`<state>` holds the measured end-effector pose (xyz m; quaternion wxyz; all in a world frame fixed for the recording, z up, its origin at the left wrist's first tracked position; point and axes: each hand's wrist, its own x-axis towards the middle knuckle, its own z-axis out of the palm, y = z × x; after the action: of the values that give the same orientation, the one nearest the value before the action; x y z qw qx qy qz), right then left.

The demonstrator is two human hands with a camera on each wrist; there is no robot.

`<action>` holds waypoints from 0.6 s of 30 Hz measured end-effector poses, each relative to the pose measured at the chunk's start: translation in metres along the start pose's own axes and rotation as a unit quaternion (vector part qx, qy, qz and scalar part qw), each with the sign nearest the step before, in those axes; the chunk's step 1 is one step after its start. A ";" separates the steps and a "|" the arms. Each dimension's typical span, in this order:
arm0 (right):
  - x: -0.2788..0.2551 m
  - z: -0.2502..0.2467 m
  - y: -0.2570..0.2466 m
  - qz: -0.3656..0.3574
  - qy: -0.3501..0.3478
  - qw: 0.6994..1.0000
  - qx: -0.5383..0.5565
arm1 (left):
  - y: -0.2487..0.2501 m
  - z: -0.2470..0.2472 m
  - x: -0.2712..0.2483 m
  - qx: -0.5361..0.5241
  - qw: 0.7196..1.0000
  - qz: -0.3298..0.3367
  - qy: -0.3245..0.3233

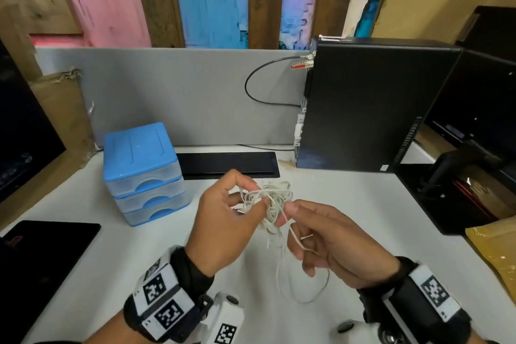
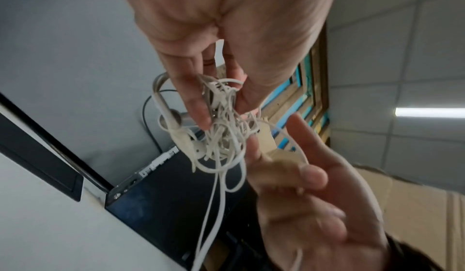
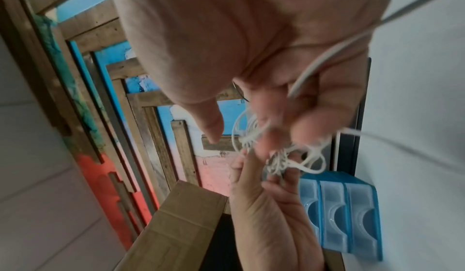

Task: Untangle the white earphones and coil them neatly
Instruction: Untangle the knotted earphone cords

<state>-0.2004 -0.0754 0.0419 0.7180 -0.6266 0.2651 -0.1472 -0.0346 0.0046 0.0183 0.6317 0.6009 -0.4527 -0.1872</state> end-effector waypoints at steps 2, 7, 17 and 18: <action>-0.001 0.002 0.002 -0.037 0.030 0.999 -0.024 | -0.002 0.006 -0.005 0.013 1.000 -0.001 -0.014; -0.006 0.008 0.003 -0.217 0.055 0.965 -0.139 | -0.005 0.003 0.000 0.035 0.998 -0.052 0.009; -0.002 -0.029 -0.004 -0.137 0.125 0.970 -0.154 | 0.003 -0.032 0.028 -0.157 0.972 -0.133 0.118; 0.004 -0.035 0.002 -0.102 0.142 0.970 -0.172 | 0.008 -0.035 0.028 -0.174 0.970 -0.118 0.121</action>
<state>-0.2176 -0.1059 0.0363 0.5357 -0.7373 0.3203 -0.2587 0.0052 0.0048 0.0405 0.7504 0.5488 -0.2591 -0.2619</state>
